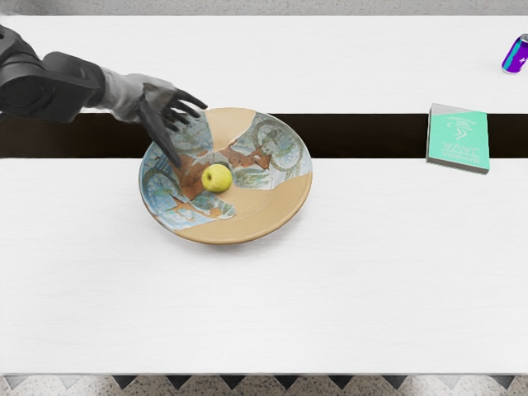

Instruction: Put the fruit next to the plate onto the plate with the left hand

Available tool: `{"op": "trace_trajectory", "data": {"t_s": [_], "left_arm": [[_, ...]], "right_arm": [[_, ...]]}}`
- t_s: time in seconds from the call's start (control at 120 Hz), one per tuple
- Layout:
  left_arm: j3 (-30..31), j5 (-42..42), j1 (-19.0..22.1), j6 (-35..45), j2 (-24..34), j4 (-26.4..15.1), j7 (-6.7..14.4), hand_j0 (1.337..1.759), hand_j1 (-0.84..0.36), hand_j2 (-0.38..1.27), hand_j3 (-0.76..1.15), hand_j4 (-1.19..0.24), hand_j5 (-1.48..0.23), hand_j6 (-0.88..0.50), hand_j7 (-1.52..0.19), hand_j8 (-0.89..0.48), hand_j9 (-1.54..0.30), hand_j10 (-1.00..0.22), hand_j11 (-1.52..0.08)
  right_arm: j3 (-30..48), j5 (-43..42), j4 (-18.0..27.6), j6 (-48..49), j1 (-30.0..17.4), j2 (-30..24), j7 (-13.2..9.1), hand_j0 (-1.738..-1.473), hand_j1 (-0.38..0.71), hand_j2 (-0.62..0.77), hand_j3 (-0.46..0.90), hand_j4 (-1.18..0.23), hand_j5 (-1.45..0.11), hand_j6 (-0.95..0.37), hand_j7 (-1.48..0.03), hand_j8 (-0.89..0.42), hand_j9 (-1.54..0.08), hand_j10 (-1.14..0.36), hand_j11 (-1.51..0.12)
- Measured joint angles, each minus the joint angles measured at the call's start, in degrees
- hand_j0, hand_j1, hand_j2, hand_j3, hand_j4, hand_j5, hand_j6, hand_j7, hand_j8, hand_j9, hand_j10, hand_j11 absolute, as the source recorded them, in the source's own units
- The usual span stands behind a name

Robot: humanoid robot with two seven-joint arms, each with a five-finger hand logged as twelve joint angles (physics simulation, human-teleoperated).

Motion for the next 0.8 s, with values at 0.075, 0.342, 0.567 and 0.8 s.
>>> {"op": "trace_trajectory", "data": {"t_s": [0.075, 0.342, 0.567, 0.8], "left_arm": [[-2.8, -6.3, 2.1, -3.9, 4.0, 0.0, 0.0, 1.658, 0.26, 0.04, 0.00, -0.09, -0.12, -0.08, -0.11, -0.07, -0.11, -0.09, -0.11], [-5.2, -27.3, 12.2, -7.3, 18.8, 0.2, 0.0, 1.658, 0.32, 0.01, 0.00, -0.03, -0.04, -0.03, -0.04, -0.02, -0.04, -0.03, -0.04], [-5.4, -37.2, 15.4, -7.5, 24.2, 0.5, 0.0, 1.658, 0.34, 0.00, 0.00, -0.01, -0.01, -0.01, -0.01, -0.01, -0.01, -0.01, -0.01], [-5.4, -38.6, 15.4, -7.6, 25.1, 0.8, 0.0, 1.658, 0.34, 0.00, 0.00, 0.00, 0.00, 0.00, 0.00, 0.00, 0.00, 0.00, 0.00]], "right_arm": [[0.0, 0.0, 0.0, 0.0, 0.0, 0.0, 0.0, -1.658, -0.33, 0.00, 0.00, -0.02, -0.02, -0.02, -0.02, -0.02, -0.02, -0.02, -0.02], [0.0, 0.0, 0.0, 0.0, 0.0, 0.0, 0.0, -1.658, -0.33, 0.00, 0.00, -0.02, -0.02, -0.02, -0.02, -0.02, -0.02, -0.02, -0.02], [0.0, 0.0, 0.0, 0.0, 0.0, 0.0, 0.0, -1.658, -0.33, 0.00, 0.00, -0.02, -0.02, -0.02, -0.02, -0.02, -0.02, -0.02, -0.02], [0.0, 0.0, 0.0, 0.0, 0.0, 0.0, 0.0, -1.658, -0.33, 0.00, 0.00, -0.02, -0.02, -0.02, -0.02, -0.02, -0.02, -0.02, -0.02]]}}
